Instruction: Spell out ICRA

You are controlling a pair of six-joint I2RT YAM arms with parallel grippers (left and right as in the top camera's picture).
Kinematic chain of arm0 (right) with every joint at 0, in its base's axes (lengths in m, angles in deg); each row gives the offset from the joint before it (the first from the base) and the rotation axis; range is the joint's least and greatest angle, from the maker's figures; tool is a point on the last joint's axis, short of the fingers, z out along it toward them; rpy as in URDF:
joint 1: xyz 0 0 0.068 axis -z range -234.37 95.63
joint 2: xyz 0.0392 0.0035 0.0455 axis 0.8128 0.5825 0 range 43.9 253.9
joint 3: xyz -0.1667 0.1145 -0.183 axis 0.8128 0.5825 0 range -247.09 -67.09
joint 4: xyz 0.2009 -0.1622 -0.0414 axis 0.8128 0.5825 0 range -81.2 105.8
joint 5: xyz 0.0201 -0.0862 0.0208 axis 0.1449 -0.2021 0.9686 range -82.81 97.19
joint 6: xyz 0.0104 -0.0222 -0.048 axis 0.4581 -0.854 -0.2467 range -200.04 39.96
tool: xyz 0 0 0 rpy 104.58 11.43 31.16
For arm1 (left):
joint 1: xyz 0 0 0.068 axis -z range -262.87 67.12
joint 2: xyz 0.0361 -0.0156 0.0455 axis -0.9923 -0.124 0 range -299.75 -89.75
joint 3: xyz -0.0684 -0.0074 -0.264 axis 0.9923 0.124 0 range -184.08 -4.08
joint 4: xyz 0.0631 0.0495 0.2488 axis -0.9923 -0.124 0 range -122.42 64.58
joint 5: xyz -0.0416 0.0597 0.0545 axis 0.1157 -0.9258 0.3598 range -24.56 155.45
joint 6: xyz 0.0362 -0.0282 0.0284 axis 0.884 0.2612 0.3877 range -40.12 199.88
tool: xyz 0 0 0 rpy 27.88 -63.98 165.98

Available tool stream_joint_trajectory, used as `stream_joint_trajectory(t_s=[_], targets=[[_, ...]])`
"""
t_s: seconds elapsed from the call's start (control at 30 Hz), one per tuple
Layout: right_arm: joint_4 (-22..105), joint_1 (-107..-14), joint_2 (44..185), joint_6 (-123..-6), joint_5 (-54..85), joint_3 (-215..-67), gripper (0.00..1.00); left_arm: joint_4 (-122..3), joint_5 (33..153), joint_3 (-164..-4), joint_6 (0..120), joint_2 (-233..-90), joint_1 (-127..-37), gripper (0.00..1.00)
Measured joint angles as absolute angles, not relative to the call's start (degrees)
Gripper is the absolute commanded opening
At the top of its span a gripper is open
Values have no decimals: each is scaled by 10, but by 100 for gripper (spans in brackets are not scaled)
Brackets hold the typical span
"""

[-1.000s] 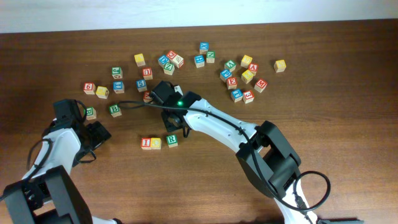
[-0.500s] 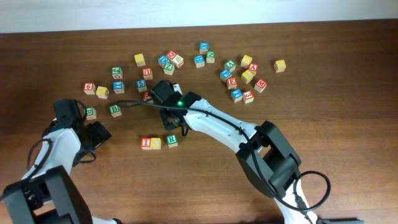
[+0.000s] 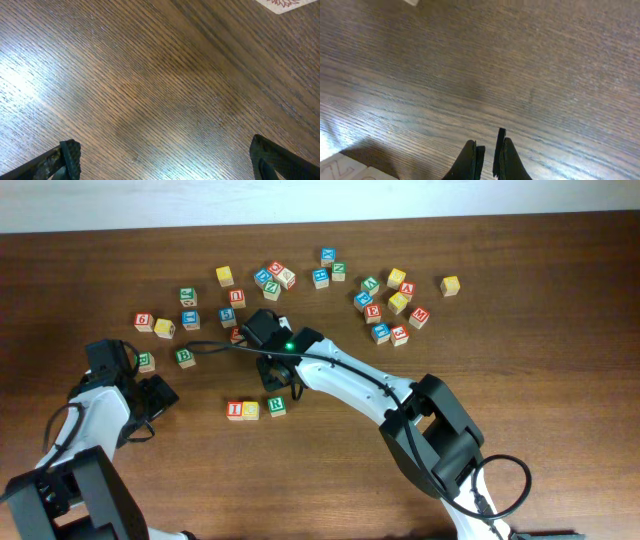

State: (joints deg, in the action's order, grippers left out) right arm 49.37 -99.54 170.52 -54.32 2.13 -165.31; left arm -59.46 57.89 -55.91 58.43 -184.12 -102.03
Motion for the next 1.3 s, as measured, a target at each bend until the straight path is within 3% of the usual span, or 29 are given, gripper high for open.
stream_joint_trajectory(t_s=[1.3], targets=[[556, -996, 1705, -543, 129, -1652, 5, -595, 579, -559, 584, -1841, -1020, 99]])
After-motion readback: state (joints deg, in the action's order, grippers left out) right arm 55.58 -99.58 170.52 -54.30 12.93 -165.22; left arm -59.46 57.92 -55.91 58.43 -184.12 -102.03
